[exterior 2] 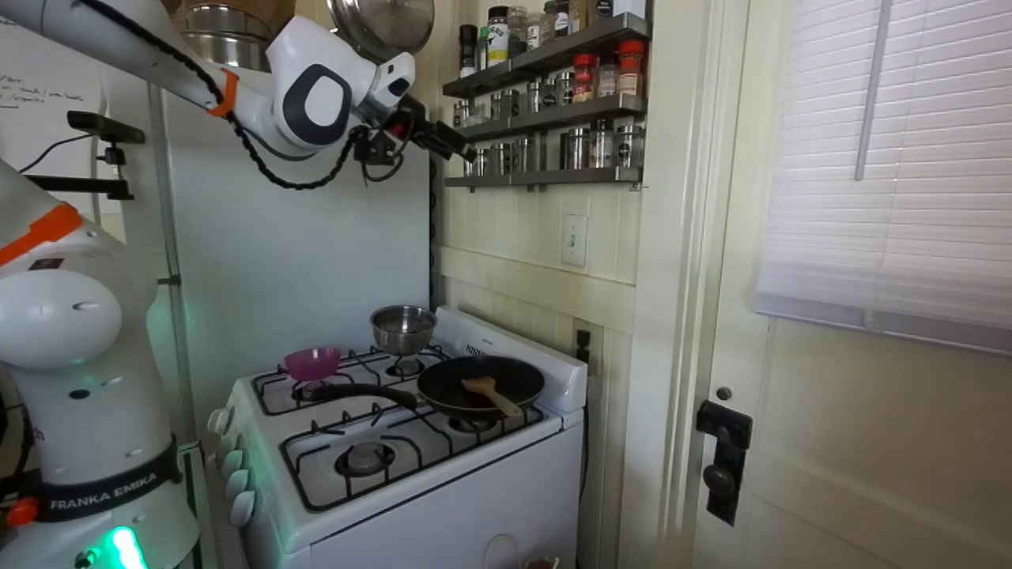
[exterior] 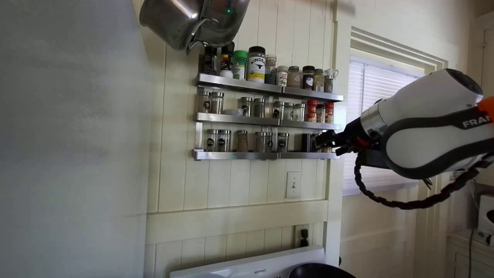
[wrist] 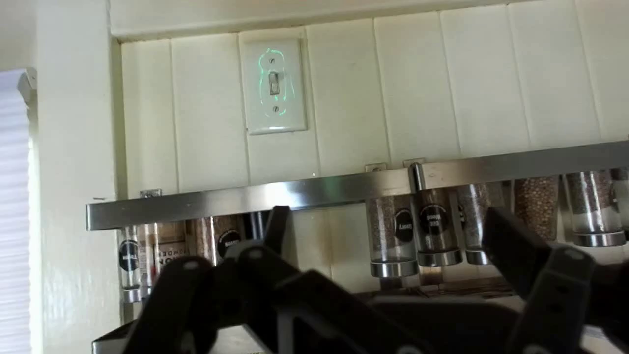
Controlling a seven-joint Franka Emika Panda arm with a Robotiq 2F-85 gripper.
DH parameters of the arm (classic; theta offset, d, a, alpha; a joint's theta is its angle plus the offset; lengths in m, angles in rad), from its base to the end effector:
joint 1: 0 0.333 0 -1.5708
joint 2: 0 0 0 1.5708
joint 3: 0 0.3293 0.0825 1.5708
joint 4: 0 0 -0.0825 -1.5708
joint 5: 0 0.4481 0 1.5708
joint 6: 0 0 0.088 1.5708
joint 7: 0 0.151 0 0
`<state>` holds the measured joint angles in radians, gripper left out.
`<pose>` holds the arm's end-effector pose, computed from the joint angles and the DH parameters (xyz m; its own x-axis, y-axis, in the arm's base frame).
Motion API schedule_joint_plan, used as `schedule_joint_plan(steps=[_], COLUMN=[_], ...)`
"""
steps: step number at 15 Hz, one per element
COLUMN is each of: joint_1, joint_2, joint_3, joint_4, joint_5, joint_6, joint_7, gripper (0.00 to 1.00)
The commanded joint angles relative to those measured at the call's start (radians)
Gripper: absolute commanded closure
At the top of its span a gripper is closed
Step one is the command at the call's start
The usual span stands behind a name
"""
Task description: Put the spice bottle on the counter
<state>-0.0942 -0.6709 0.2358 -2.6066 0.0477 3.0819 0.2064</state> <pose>0.4802 0.0752 0.5687 0.4207 -0.0831 0.9034 -0.0128 -0.9962 -0.0857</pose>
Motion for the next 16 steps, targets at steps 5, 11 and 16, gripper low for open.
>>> schedule_joint_plan(steps=[5, 11, 16], joint_1=[-0.002, -0.046, -0.063], joint_2=[0.283, 0.336, 0.357], joint_3=[-0.003, 0.048, 0.061], joint_4=[0.213, 0.252, 0.274], joint_5=[-0.081, -0.08, -0.081], joint_6=[0.142, 0.162, 0.168], joint_7=[-0.159, -0.172, -0.176], gripper=[0.0, 0.0, 0.0])
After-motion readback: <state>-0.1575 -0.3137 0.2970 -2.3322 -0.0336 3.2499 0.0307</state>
